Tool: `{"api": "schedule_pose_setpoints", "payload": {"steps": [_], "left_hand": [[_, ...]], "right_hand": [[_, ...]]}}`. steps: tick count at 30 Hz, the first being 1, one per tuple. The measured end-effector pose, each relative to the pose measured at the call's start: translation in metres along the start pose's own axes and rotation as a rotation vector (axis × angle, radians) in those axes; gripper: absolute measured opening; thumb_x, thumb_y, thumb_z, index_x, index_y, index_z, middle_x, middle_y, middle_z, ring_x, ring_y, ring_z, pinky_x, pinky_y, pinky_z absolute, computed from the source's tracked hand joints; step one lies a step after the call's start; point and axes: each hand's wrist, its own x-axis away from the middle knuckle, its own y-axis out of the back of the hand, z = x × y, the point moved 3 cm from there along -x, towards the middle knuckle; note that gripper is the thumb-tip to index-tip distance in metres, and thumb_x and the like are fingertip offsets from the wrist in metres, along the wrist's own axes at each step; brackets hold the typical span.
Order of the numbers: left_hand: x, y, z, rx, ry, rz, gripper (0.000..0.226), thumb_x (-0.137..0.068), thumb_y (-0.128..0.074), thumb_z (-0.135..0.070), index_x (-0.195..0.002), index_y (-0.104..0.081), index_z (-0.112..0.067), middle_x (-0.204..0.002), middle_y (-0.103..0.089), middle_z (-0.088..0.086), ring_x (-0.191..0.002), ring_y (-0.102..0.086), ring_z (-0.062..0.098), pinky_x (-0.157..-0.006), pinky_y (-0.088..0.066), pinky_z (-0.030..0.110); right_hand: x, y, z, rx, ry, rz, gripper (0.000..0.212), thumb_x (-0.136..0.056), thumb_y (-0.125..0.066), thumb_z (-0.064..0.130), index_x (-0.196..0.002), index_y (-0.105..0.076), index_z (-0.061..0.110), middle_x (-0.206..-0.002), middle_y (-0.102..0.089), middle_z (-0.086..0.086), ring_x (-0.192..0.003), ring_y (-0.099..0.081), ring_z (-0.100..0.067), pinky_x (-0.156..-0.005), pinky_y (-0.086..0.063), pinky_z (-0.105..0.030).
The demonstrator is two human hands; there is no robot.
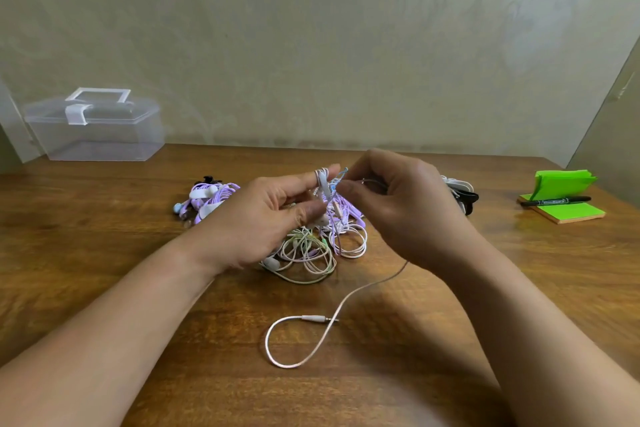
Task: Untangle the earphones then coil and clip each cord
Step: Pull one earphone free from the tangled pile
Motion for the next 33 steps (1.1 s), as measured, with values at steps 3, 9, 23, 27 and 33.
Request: {"api": "schedule_pose_setpoints", "payload": {"steps": [3,9,23,27,33], "left_hand": [[0.002,0.002,0.000,-0.125,-0.012,0.075,0.042,-0.101,-0.063,-0.014,-0.127,-0.063,-0.046,-0.086,-0.071,-0.026,-0.082,-0.060,-0.014,-0.074,-0.047,0.008],[0.009,-0.003,-0.003,0.023,0.021,0.271,0.022,-0.100,-0.064,-0.011,-0.115,-0.076,-0.022,-0.103,-0.076,0.002,-0.097,-0.063,0.009,-0.091,-0.050,0.028],[0.000,0.018,0.007,0.343,0.050,-0.011,0.039,-0.097,-0.058,-0.002,-0.127,-0.072,-0.025,-0.092,-0.076,0.012,-0.045,-0.044,0.013,-0.046,-0.042,0.020],[-0.001,0.020,0.008,0.339,0.052,-0.098,0.039,-0.099,-0.057,-0.003,-0.128,-0.069,-0.027,-0.100,-0.078,0.011,-0.045,-0.043,0.014,-0.049,-0.042,0.023],[-0.003,0.018,0.013,0.043,0.045,-0.145,0.036,-0.099,-0.063,-0.002,-0.122,-0.073,-0.027,-0.093,-0.078,-0.013,-0.049,-0.042,0.016,-0.050,-0.041,0.024]], "right_hand": [[0.000,0.003,0.004,-0.056,0.021,0.035,0.006,-0.093,-0.078,0.029,-0.089,-0.074,0.026,-0.065,-0.060,0.013,-0.060,-0.050,-0.008,-0.053,-0.035,-0.015],[-0.005,0.003,-0.002,-0.339,-0.041,0.107,0.009,-0.094,-0.076,0.020,-0.094,-0.075,0.011,-0.078,-0.076,-0.002,-0.062,-0.065,-0.004,-0.057,-0.046,-0.016],[0.010,-0.050,-0.006,-0.205,-0.077,0.400,0.014,-0.106,-0.061,0.033,-0.104,-0.072,0.024,-0.085,-0.069,0.002,-0.074,-0.057,-0.005,-0.072,-0.049,-0.033],[0.010,-0.051,-0.003,-0.233,-0.143,0.410,0.018,-0.108,-0.057,0.031,-0.114,-0.073,0.025,-0.068,-0.064,0.013,-0.057,-0.052,0.000,-0.055,-0.044,-0.023],[0.011,-0.042,0.003,-0.008,-0.073,0.361,0.018,-0.105,-0.060,0.036,-0.094,-0.071,0.026,-0.070,-0.064,0.007,-0.064,-0.056,-0.003,-0.060,-0.043,-0.029]]}}
